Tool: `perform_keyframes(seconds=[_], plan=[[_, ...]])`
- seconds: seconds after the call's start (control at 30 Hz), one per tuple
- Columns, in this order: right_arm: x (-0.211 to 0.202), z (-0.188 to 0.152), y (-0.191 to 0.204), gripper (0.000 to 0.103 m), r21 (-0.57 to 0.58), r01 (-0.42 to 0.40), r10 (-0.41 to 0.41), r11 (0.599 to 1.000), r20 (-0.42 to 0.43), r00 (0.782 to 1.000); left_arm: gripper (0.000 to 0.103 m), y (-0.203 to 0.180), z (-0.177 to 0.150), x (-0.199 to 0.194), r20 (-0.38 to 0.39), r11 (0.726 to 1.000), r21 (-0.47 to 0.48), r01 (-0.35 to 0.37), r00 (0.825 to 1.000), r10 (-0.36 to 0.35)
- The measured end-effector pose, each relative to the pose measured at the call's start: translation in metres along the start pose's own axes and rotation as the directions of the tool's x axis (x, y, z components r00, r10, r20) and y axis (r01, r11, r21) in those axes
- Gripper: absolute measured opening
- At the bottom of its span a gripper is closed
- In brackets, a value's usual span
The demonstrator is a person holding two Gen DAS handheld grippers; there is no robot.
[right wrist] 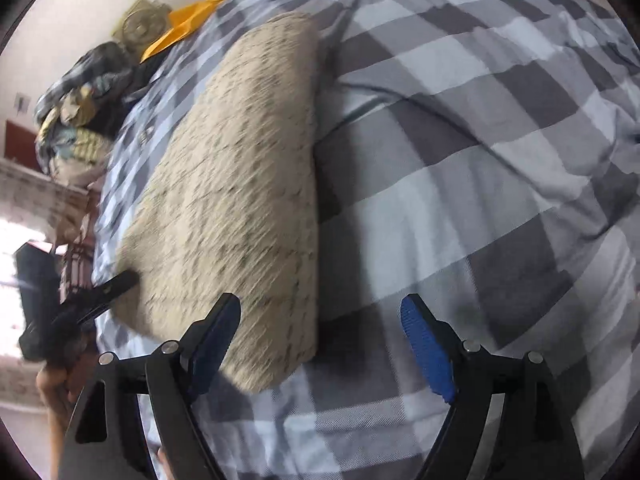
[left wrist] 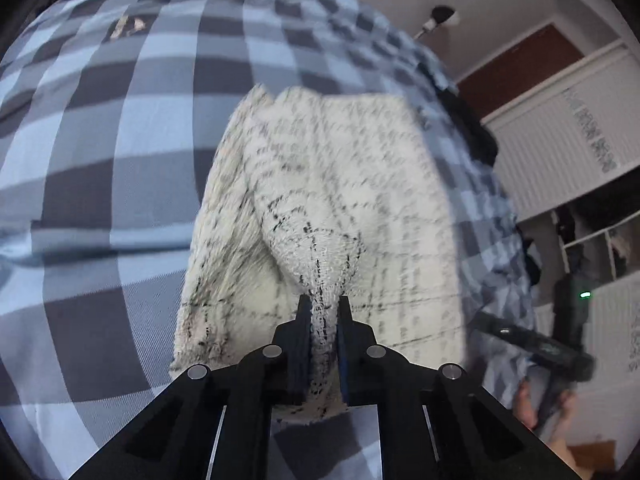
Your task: Fold small clothes
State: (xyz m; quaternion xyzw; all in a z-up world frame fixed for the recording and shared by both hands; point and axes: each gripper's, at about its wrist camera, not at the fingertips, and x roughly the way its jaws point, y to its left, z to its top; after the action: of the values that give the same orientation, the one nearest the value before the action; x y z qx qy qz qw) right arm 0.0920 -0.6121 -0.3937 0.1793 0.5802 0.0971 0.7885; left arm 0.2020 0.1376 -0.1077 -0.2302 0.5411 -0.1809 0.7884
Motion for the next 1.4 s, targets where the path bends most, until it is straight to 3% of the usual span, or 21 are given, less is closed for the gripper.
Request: perform_keyframes(seconds=[0.1, 0.17, 0.3, 0.37, 0.43, 0.47, 0.5, 0.57, 0.67, 0.8, 0.97, 1.1, 1.2, 1.27, 1.4], plan=[[-0.009, 0.002, -0.006, 0.080, 0.023, 0.020, -0.020, 1.000, 0.025, 0.999, 0.009, -0.004, 0.002, -0.027, 0.062, 0.999, -0.016, 0.047, 0.997, -0.045], [-0.014, 0.000, -0.011, 0.080, 0.034, 0.012, -0.013, 0.999, 0.034, 0.999, 0.009, -0.009, -0.005, -0.041, 0.100, 0.998, 0.024, 0.050, 0.994, -0.052], [-0.021, -0.003, -0.021, 0.080, 0.051, -0.037, 0.036, 0.998, 0.022, 0.999, 0.010, 0.009, -0.014, -0.017, 0.022, 0.995, -0.004, -0.103, 0.994, 0.103], [-0.020, -0.003, -0.024, 0.080, 0.074, -0.039, 0.038, 0.996, 0.023, 0.999, 0.010, 0.008, -0.018, -0.001, -0.002, 0.982, -0.015, -0.190, 0.982, 0.190], [-0.018, -0.004, -0.028, 0.080, 0.104, -0.033, 0.031, 0.994, 0.021, 0.999, 0.019, -0.001, -0.019, 0.000, 0.008, 0.969, 0.008, -0.246, 0.969, 0.246], [-0.016, -0.002, -0.030, 0.080, 0.110, -0.039, 0.038, 0.993, 0.015, 0.999, 0.042, -0.006, -0.017, -0.002, 0.017, 0.961, 0.031, -0.275, 0.961, 0.274], [-0.014, 0.000, -0.031, 0.080, 0.116, -0.047, 0.046, 0.992, 0.008, 0.999, 0.095, -0.010, -0.015, -0.007, 0.032, 0.948, 0.055, -0.312, 0.950, 0.311], [-0.012, 0.007, -0.035, 0.080, 0.130, -0.079, 0.080, 0.988, -0.001, 0.997, 0.103, -0.013, -0.014, -0.022, 0.094, 0.926, 0.079, -0.368, 0.928, 0.361], [-0.010, 0.026, -0.033, 0.080, 0.130, -0.167, 0.169, 0.977, -0.010, 0.986, 0.103, -0.005, -0.003, -0.033, 0.111, 0.943, 0.071, -0.325, 0.942, 0.316], [0.014, 0.057, -0.021, 0.080, 0.100, -0.261, 0.271, 0.960, -0.094, 0.958, 0.103, 0.007, 0.031, -0.020, 0.051, 0.943, 0.052, -0.330, 0.943, 0.328], [0.045, 0.082, -0.011, 0.080, 0.106, -0.304, 0.317, 0.947, -0.156, 0.935, 0.103, 0.033, 0.063, 0.015, -0.019, 0.972, -0.067, -0.225, 0.974, 0.224], [0.059, 0.089, -0.010, 0.091, 0.109, -0.328, 0.344, 0.938, -0.204, 0.917, 0.103, 0.044, 0.083, 0.044, -0.049, 0.986, -0.113, -0.121, 0.992, 0.116], [0.061, 0.088, -0.015, 0.091, 0.138, -0.369, 0.392, 0.919, -0.226, 0.892, 0.103, 0.040, 0.092, 0.068, -0.120, 0.984, -0.053, -0.170, 0.979, 0.163], [0.067, 0.089, -0.016, 0.092, 0.161, -0.386, 0.415, 0.909, -0.233, 0.880, 0.103, 0.035, 0.092, 0.083, -0.161, 0.988, -0.001, -0.158, 0.975, 0.155], [0.078, 0.084, -0.013, 0.101, 0.169, -0.394, 0.426, 0.903, -0.247, 0.870, 0.103, 0.037, 0.088, 0.109, -0.231, 0.991, -0.038, -0.126, 0.966, 0.114]])
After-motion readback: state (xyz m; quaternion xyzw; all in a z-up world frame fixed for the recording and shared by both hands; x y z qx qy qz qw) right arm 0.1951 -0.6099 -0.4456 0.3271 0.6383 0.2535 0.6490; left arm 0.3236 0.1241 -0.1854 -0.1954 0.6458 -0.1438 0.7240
